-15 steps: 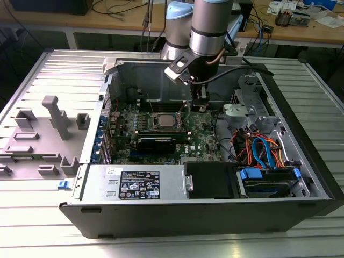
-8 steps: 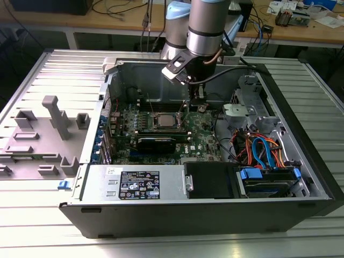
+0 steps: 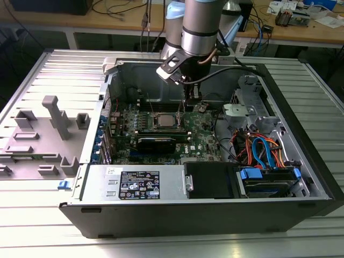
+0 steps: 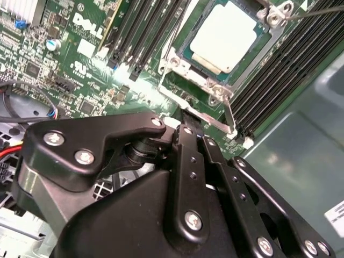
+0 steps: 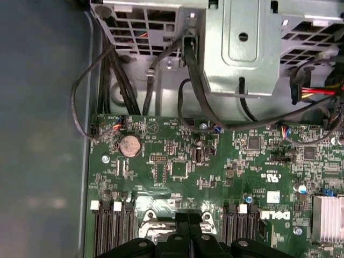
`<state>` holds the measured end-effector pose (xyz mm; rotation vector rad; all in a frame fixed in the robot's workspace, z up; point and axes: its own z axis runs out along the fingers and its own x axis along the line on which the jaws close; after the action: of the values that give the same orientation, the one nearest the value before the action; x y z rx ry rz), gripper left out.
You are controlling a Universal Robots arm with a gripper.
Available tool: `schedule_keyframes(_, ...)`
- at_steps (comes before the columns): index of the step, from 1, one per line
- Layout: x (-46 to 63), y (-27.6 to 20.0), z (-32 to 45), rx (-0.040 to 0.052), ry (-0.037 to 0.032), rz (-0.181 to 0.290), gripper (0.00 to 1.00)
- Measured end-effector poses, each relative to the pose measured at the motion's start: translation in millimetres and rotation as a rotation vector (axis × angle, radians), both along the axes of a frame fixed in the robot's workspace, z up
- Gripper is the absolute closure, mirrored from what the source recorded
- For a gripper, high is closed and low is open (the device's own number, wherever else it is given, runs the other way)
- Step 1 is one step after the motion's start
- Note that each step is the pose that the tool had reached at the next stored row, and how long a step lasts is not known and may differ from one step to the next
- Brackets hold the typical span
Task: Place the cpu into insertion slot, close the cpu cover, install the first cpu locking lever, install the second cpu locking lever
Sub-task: 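Close the cpu cover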
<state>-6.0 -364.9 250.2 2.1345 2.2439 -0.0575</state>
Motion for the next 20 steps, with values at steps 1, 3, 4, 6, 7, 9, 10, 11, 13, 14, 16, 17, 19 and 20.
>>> schedule_keyframes(1,-1.9,0.0,-0.3,0.0000,0.0000,0.000,0.89)
schedule_keyframes(3,-4.6,0.0,-0.7,0.0000,0.0000,0.000,0.89)
schedule_keyframes(4,-5.8,0.0,-1.0,0.0000,0.0000,0.000,0.89)
schedule_keyframes(6,-7.4,0.0,-1.8,0.0002,-0.0001,0.000,0.89)
schedule_keyframes(7,-8.5,0.0,-2.1,0.0000,-0.0001,0.000,0.89)
schedule_keyframes(9,-10.6,0.0,-3.3,0.0000,-0.0002,0.000,0.89)
schedule_keyframes(10,-11.3,0.0,-3.8,0.0000,-0.0002,0.000,0.89)
schedule_keyframes(11,-12.0,0.0,-4.2,-0.0001,-0.0002,0.000,0.89)
schedule_keyframes(13,-13.2,0.0,-4.8,-0.0001,-0.0014,0.000,0.89)
schedule_keyframes(14,-13.3,0.0,-4.9,-0.0001,-0.0014,0.000,0.89)
schedule_keyframes(16,-13.4,0.0,-4.9,-0.0001,-0.0016,0.000,0.89)
schedule_keyframes(17,-13.5,0.0,-4.9,0.0000,-0.0016,0.000,0.89)
schedule_keyframes(19,-14.1,0.0,-5.1,0.0002,-0.0016,0.001,0.89)
schedule_keyframes(20,-15.1,0.0,-5.2,0.0002,-0.0016,0.001,0.89)
